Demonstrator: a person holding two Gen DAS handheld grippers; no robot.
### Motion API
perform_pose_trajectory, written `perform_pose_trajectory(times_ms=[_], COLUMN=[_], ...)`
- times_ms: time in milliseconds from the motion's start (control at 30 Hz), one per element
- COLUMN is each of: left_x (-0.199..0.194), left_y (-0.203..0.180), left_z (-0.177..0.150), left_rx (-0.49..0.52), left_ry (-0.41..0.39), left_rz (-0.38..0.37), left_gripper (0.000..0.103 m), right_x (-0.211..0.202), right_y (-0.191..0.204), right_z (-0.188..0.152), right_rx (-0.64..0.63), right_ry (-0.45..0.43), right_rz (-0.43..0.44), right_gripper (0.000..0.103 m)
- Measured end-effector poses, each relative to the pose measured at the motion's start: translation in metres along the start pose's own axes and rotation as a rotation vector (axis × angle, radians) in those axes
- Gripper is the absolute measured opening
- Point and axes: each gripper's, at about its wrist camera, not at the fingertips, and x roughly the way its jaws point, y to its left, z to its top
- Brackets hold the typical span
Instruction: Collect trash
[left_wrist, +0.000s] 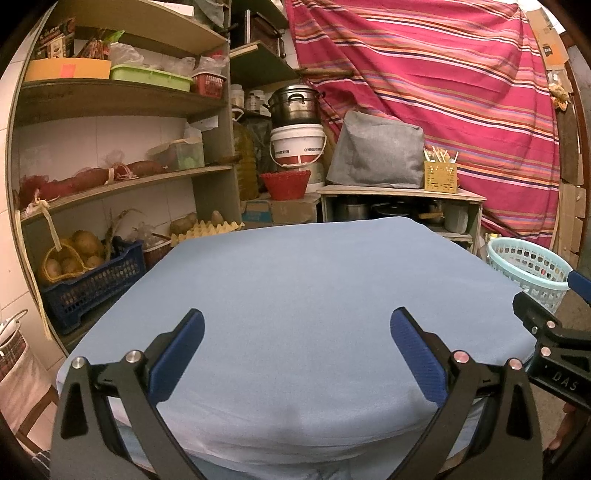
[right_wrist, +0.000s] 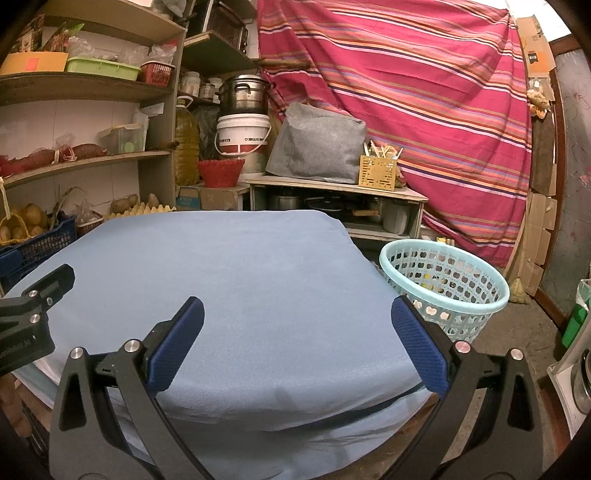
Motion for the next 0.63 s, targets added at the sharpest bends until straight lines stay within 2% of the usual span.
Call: perform_pose_trajectory(times_ms=[333,633], left_x=[-0.0059,-0.0047], left_y=[-0.0043,-0.0023], left_z=[0.0020,0.0053], left_rx=[0.016,0.004], left_ry=[-0.031,-0.004], left_rz=[0.010,-0.013], left_gripper=[0.098,0.098], right_x=[-0.0003,-0.0004], right_y=[-0.0016,-0.0017], right_z=[-0.0016,-0.0015], right_rx=[0.001,0.001], right_ry=[-0.003,-0.003], right_rz=[0.001,0.000], right_gripper=[0.099,0.099])
